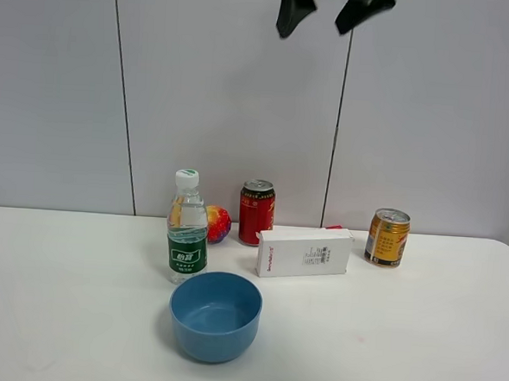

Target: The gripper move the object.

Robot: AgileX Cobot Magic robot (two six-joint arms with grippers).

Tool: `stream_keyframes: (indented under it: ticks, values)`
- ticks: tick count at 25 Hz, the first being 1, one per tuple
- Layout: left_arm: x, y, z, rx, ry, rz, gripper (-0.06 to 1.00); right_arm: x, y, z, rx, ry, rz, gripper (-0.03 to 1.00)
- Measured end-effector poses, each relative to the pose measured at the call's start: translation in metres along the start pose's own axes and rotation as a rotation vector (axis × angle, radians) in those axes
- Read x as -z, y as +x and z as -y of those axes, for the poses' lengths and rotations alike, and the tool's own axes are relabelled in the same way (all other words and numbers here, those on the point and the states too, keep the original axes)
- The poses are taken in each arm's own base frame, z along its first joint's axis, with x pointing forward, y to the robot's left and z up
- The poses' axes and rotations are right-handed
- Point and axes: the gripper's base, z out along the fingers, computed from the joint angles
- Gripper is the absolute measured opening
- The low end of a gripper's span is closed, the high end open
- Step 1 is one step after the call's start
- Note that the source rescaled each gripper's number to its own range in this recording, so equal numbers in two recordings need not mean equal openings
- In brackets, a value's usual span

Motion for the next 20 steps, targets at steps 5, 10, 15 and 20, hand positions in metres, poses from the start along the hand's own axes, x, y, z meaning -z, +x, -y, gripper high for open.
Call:
stream_keyframes:
  ticks: [5,10,15,20]
  values:
    - [0.0,0.0,0.0,0.0,0.0,0.0,1.0,0.086,-0.011,-0.004,0.044,0.004,0.048,0.54]
    - [0.0,0.0,0.0,0.0,0.0,0.0,1.0,0.138,0.008,-0.01,0.093,-0.007,0.041,0.54]
    - [0.0,0.0,0.0,0.0,0.0,0.0,1.0,0.149,0.066,-0.016,0.105,-0.011,0.027,0.55]
    - [0.0,0.0,0.0,0.0,0.0,0.0,1.0,0.164,0.131,-0.011,-0.048,0.009,0.032,0.69]
